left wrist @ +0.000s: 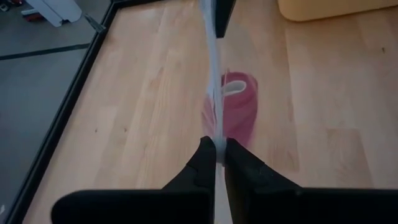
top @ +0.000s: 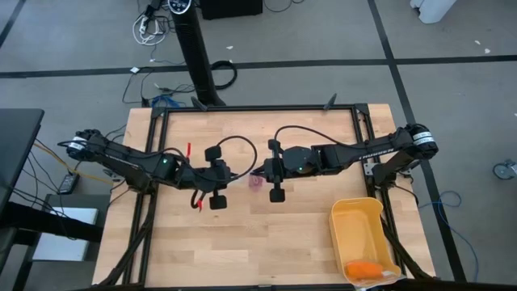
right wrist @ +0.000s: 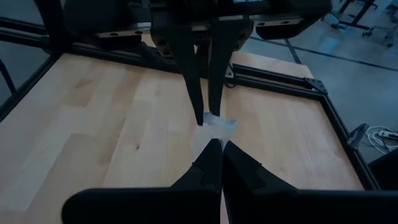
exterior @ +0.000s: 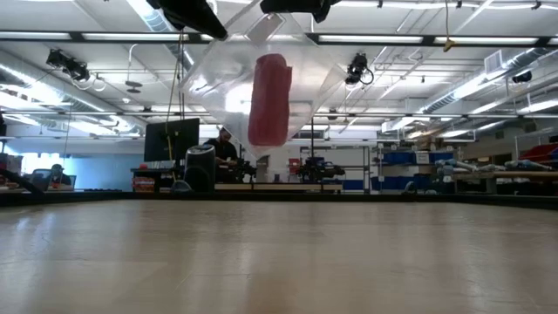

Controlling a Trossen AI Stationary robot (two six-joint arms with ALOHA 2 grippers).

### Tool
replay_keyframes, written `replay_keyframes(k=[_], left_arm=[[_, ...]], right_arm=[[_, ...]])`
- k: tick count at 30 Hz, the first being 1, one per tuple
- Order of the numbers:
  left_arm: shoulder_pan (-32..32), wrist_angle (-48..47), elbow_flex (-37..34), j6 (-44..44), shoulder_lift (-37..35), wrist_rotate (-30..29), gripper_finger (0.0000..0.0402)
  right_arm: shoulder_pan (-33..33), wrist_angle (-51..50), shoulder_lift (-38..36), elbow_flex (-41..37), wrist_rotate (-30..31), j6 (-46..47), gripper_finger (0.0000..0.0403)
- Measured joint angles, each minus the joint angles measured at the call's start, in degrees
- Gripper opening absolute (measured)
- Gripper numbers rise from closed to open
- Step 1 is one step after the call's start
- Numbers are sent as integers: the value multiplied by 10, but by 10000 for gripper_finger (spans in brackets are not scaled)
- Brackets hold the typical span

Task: Roll bandage
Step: Close the transparent zip bag

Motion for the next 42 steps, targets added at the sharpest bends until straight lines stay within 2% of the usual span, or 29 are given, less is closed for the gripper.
replay_keyframes(k=[42], left_arm=[[-53,-155,0,-130,0,0,19]], right_arm=[[0,-33,-1,0,2,6,0]])
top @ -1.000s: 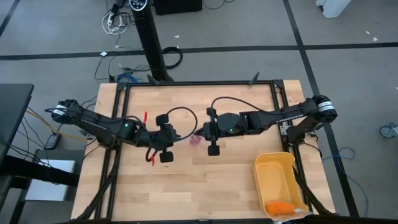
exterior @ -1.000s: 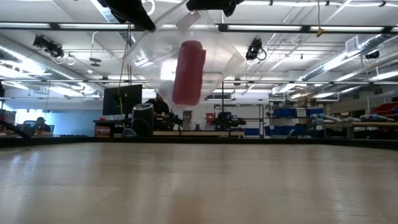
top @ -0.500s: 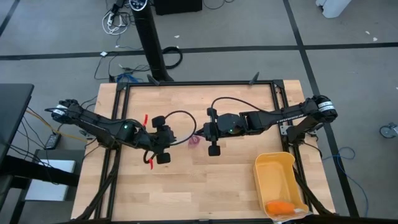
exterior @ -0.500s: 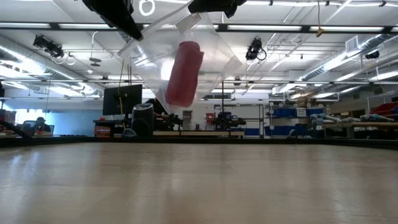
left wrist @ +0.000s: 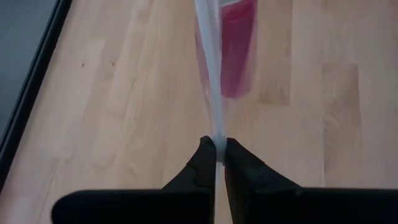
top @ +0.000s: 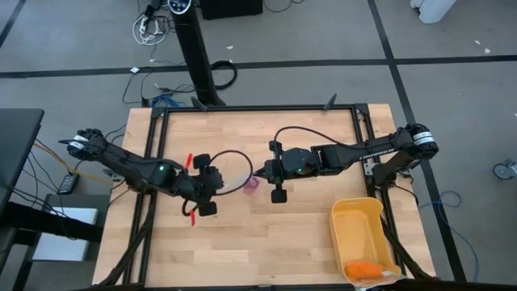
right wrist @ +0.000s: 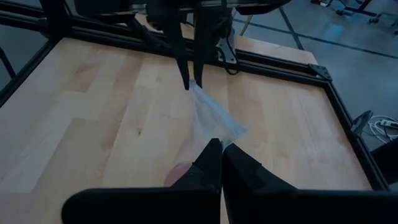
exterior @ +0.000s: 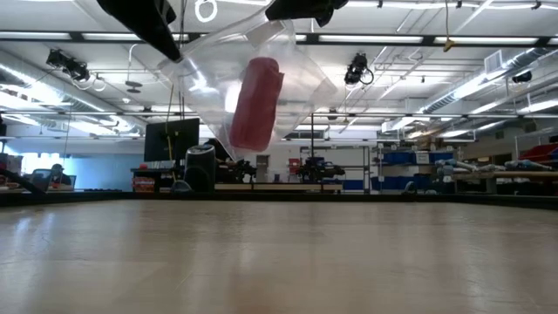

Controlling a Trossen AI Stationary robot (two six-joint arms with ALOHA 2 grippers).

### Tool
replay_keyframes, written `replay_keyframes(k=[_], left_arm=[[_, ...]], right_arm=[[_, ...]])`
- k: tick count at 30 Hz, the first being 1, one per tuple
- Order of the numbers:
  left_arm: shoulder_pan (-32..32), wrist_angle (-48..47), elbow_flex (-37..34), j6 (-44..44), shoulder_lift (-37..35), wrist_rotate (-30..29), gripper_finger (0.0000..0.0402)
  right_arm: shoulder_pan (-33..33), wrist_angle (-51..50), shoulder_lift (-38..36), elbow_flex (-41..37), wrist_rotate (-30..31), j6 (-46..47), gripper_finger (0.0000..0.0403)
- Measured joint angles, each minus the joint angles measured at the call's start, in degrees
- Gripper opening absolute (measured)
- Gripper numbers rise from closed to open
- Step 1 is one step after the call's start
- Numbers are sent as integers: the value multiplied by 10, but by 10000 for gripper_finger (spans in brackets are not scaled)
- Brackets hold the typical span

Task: Roll bandage
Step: Close the transparent zip bag, then put the transparent zip bag in the yellow bin

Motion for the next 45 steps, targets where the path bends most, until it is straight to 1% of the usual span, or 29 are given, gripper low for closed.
replay_keyframes(k=[22,24,27,33,37,41,45], left_arm=[[-4,-11,0,-19,-1,12,19],[-4,-11,0,-19,-1,12,19],[-5,-43,-4,-22,-1,28,19],[-4,-41,-2,-36,-1,19,19],[-5,-34,-2,-35,-1,13,19],[-3,-12,-1,-30,-1,6,19],[4,17,-1,-24,-1,6,19]], right_arm=[[1,-9,0,0,-1,0,0],[2,-9,0,0,-1,0,5],[9,-14,-4,1,8,-5,33],[21,-14,-3,2,69,-6,125],[21,-13,-3,1,72,2,175],[25,3,-3,1,72,9,200],[35,10,-2,1,71,8,199]])
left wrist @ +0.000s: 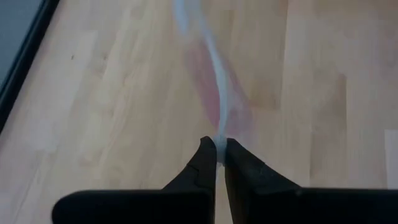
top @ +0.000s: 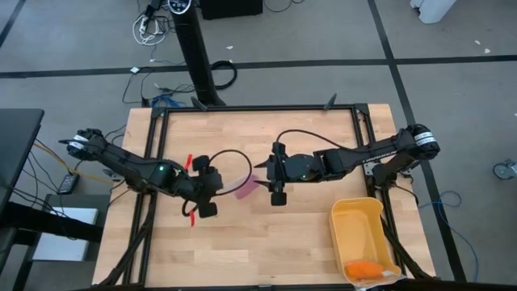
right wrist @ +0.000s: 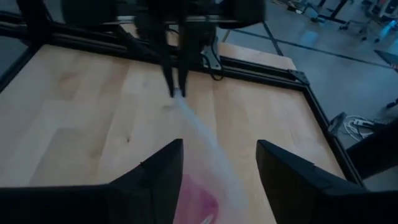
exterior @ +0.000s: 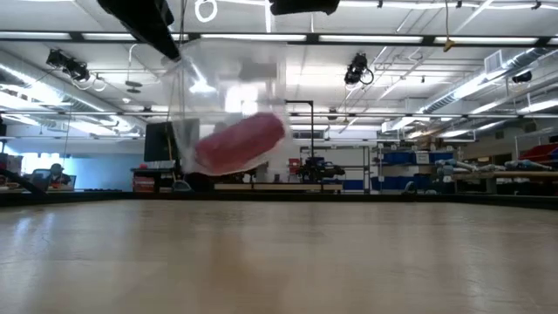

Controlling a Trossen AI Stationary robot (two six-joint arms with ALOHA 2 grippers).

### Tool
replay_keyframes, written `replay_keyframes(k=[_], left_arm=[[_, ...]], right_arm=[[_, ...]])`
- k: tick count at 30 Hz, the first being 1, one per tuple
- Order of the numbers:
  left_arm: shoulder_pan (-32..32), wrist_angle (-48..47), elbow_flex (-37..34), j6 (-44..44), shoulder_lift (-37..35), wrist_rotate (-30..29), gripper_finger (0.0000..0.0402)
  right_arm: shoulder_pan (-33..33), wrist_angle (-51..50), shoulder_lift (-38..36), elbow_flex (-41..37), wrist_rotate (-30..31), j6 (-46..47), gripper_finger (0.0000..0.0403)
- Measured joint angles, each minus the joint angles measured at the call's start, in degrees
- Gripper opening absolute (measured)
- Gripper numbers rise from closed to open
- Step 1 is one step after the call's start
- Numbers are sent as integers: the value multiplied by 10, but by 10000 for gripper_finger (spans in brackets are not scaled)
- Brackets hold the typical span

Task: Roll bandage
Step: Put the transparent zip bag in the yellow bin

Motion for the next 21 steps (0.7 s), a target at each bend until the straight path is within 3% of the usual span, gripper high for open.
replay_keyframes(k=[7,21], left_arm=[[13,69,0,56,0,3,19],[55,215,1,185,0,43,19]], right_arm=[[11,-14,2,28,-16,2,182],[-6,-42,3,48,-73,-4,209]])
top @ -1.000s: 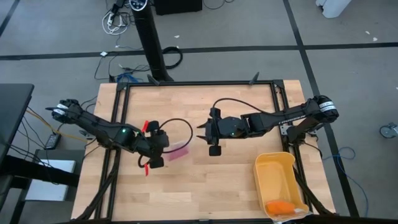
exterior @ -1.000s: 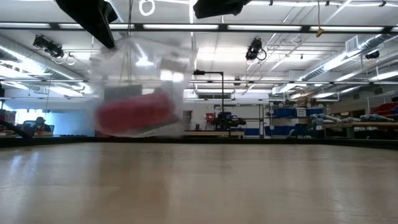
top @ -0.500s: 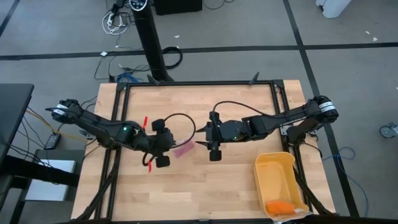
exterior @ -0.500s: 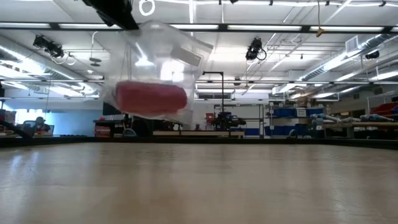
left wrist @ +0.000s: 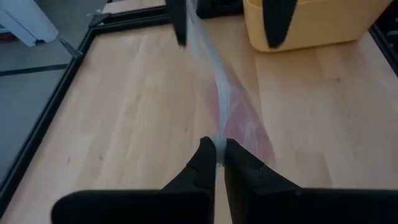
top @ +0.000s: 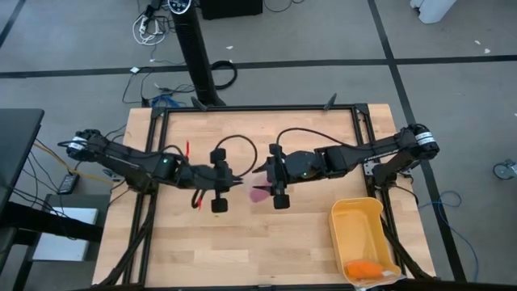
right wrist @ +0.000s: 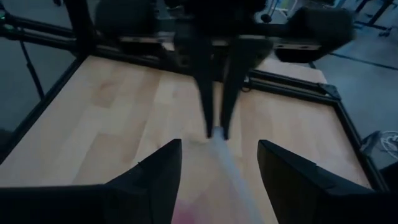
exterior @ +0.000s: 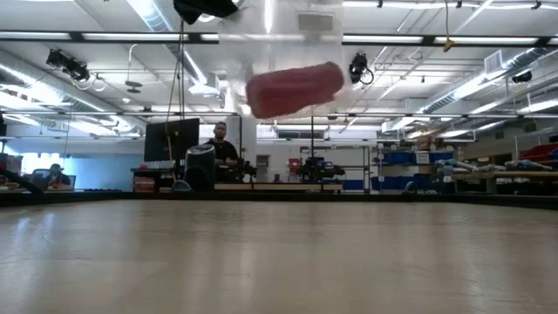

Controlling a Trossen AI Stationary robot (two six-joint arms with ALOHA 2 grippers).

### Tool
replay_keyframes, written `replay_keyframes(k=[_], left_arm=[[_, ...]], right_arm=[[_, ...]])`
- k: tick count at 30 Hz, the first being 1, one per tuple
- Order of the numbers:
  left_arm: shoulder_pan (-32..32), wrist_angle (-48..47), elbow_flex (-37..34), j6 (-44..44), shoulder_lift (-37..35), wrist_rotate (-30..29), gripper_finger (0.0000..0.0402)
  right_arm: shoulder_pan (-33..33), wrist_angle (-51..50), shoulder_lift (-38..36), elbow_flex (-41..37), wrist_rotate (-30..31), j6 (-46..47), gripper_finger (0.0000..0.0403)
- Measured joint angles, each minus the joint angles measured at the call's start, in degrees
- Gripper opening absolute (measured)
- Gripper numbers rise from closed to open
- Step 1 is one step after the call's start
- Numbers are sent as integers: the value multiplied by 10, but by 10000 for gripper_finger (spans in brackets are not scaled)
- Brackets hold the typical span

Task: Roll bandage
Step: Put the transparent zip bag in the yellow bin

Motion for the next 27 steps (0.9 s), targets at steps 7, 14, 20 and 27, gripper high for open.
replay_keyframes(k=[7,14,20,27], left_arm=[[19,1,0,15,5,29,19],[40,1,0,32,5,34,20],[59,-1,0,24,4,40,20],[62,11,0,17,4,14,48]], right_arm=[[-38,-44,0,0,-41,19,196],[-74,-68,0,0,-128,58,146],[-83,-69,0,0,-157,55,62],[-84,-75,0,0,-133,17,6]])
